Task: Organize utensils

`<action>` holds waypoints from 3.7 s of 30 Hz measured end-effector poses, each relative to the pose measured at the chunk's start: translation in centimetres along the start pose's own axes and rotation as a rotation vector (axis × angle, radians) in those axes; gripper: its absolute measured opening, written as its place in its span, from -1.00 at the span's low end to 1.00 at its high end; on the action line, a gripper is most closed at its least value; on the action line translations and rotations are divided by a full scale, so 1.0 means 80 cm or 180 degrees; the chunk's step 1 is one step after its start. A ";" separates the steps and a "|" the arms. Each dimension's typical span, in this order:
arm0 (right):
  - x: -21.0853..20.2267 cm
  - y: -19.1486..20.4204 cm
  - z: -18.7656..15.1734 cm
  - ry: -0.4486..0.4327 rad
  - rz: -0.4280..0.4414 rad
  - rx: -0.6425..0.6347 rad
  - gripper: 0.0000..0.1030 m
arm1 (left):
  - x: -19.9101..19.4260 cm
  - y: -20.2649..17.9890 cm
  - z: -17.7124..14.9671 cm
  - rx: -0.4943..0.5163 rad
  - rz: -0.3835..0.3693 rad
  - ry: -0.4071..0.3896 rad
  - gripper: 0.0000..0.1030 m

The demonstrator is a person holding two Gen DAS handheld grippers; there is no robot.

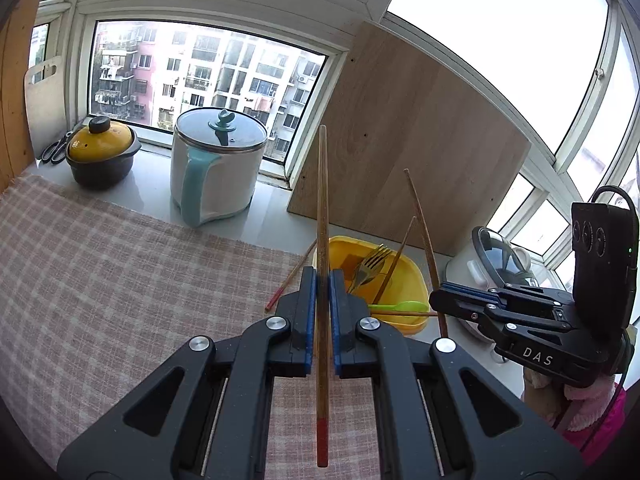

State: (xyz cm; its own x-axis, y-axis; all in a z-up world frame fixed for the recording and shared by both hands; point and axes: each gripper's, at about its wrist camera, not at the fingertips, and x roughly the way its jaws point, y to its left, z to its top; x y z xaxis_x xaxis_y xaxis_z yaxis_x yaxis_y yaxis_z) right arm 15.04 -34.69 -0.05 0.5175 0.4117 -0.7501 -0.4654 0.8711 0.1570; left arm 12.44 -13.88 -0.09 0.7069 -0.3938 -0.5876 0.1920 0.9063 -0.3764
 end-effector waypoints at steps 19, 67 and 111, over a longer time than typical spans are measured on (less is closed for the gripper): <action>-0.004 -0.057 0.047 -0.0245 -0.0067 -0.0009 -0.90 | 0.074 -0.046 0.049 0.0033 0.0071 -0.0139 -0.92; 0.074 -0.078 0.052 -0.0294 0.0085 0.0170 -0.91 | 0.147 -0.060 0.053 0.0172 0.0262 -0.0290 -0.92; -0.048 -0.018 -0.015 -0.0490 -0.0580 0.0153 0.06 | -0.008 -0.070 -0.028 0.0482 0.0273 -0.0077 -0.18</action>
State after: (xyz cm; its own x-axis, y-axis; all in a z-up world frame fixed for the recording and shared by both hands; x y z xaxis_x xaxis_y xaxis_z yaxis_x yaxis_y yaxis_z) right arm 12.82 -37.85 1.82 0.6950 0.2792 -0.6626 -0.3214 0.9450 0.0612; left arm 9.39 -19.06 0.80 0.7409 -0.3117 -0.5949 0.2292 0.9499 -0.2123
